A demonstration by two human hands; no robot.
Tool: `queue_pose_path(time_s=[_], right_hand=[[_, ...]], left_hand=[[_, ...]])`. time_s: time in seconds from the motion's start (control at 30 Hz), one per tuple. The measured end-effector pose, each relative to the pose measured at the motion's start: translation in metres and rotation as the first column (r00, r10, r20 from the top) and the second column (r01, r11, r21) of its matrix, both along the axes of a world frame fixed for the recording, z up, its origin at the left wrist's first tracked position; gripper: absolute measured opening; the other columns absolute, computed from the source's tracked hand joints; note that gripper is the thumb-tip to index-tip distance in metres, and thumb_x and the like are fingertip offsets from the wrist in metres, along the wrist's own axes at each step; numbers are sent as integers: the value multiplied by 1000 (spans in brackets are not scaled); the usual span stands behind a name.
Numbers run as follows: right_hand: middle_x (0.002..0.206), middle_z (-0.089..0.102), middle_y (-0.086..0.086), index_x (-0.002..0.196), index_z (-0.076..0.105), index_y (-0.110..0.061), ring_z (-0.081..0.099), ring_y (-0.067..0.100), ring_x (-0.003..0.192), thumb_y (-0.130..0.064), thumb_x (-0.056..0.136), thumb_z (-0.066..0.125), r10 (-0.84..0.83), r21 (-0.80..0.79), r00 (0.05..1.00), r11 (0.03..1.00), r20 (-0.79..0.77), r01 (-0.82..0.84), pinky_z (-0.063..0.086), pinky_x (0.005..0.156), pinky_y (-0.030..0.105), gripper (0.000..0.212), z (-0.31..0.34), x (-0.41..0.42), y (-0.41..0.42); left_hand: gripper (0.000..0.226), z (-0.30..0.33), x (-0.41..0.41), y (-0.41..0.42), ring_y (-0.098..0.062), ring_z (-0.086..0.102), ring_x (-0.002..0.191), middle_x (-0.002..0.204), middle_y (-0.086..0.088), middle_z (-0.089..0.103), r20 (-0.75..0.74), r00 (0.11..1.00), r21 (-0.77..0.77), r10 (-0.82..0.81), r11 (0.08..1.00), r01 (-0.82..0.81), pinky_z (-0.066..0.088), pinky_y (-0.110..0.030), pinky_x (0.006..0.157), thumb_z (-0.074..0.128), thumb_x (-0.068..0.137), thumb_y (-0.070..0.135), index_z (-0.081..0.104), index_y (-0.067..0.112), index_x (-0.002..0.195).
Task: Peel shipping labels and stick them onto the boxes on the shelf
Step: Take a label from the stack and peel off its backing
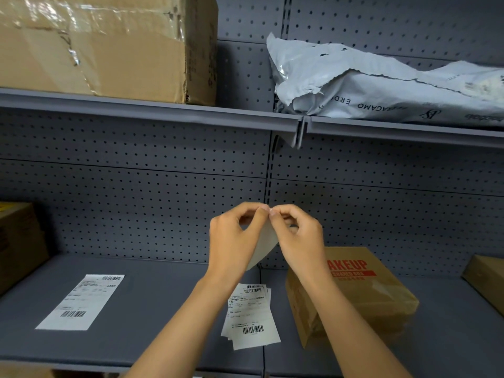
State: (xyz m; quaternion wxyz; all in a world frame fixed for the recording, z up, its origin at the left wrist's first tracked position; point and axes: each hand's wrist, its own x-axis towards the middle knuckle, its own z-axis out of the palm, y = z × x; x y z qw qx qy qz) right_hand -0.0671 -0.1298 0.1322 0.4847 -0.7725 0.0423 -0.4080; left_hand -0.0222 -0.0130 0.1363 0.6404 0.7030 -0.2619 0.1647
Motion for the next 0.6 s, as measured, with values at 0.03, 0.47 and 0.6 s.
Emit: queue_pose_path(time_s=[0.03,0.47,0.6], right_hand=[[79,72,-8,87,73,-19,64,6,71,-21,94,66,-3,2,1000,1000,-6,3,49,61,17,10,1,0,0],[80,71,9,82,65,-23,66,35,84,-26,89,54,-30,121,994,992,-106,43,56,81,59,14,0,-6,-15],[74,71,-4,83,64,-23,63,23,72,-20,95,52,-53,149,989,986,-136,73,54,77,57,17,2,-8,-20]], left_hand=[[14,0,0,-1,5,70,88,87,19,77,-7,1000,1,6,1000,-6,47,-5,78,66,95,28,80,26,92],[15,5,12,6,7,65,81,83,18,73,-101,992,-2,74,997,-75,43,-3,69,59,95,26,71,28,87],[15,6,13,9,7,63,86,89,17,72,-133,988,-17,80,996,-83,44,-10,72,56,96,26,70,27,90]])
